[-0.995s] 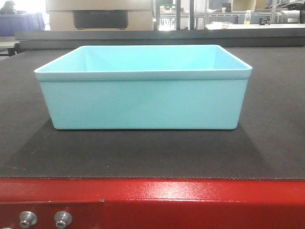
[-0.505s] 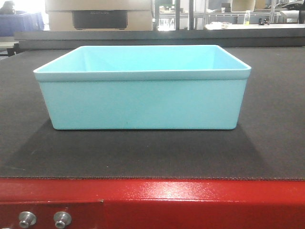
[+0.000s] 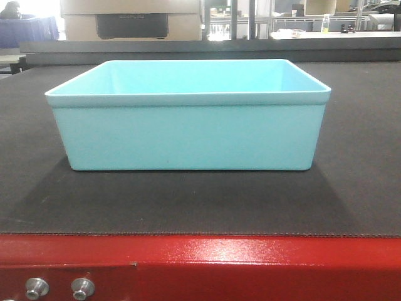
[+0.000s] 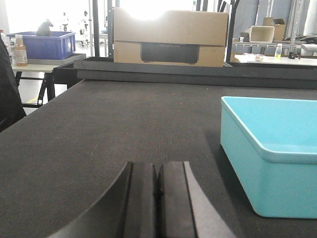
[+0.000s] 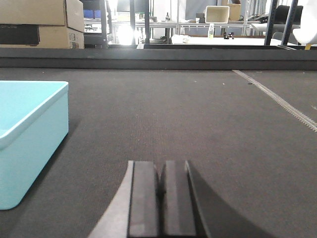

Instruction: Fetch blue bin and place on conveyor start

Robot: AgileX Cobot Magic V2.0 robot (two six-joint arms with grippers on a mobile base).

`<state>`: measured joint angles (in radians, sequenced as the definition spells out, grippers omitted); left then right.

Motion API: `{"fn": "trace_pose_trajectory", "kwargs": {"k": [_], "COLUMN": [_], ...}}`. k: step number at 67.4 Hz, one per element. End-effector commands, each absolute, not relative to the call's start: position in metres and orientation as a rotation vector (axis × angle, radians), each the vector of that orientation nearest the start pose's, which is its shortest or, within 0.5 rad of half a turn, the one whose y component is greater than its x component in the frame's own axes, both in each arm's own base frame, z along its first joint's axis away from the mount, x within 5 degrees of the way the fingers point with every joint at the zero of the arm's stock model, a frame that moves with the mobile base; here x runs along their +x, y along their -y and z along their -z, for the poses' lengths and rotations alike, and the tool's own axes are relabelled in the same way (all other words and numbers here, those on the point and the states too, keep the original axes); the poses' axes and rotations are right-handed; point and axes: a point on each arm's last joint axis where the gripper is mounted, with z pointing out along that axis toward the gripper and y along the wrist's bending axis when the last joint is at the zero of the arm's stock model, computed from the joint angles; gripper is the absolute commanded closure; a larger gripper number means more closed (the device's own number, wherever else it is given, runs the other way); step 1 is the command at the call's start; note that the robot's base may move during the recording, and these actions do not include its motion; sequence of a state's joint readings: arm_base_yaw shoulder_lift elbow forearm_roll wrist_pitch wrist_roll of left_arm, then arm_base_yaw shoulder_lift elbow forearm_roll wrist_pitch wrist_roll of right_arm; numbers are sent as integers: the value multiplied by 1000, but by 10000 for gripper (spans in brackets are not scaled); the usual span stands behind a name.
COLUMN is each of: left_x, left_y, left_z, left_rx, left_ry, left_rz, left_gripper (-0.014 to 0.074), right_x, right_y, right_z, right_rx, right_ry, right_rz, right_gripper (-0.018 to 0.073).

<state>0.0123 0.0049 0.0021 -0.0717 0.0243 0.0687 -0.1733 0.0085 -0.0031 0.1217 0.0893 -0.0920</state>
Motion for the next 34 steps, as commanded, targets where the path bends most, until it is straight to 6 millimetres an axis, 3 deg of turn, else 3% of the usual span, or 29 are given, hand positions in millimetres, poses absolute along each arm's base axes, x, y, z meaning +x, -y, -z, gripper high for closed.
{"fn": "trace_pose_trajectory", "kwargs": {"k": [1, 34], "left_x": [56, 56], "left_y": [-1, -1], "left_z": [-212, -212], "left_rx": [-16, -16], "left_ry": [-1492, -1492], "left_rz": [-11, -11], "left_gripper": [707, 707], "right_x": [56, 56], "right_y": [9, 9], "right_z": [-207, -207], "right_rx": [153, 153], "right_ry": [-1541, -1543], "right_rz": [113, 113], "right_gripper": [721, 721]}}
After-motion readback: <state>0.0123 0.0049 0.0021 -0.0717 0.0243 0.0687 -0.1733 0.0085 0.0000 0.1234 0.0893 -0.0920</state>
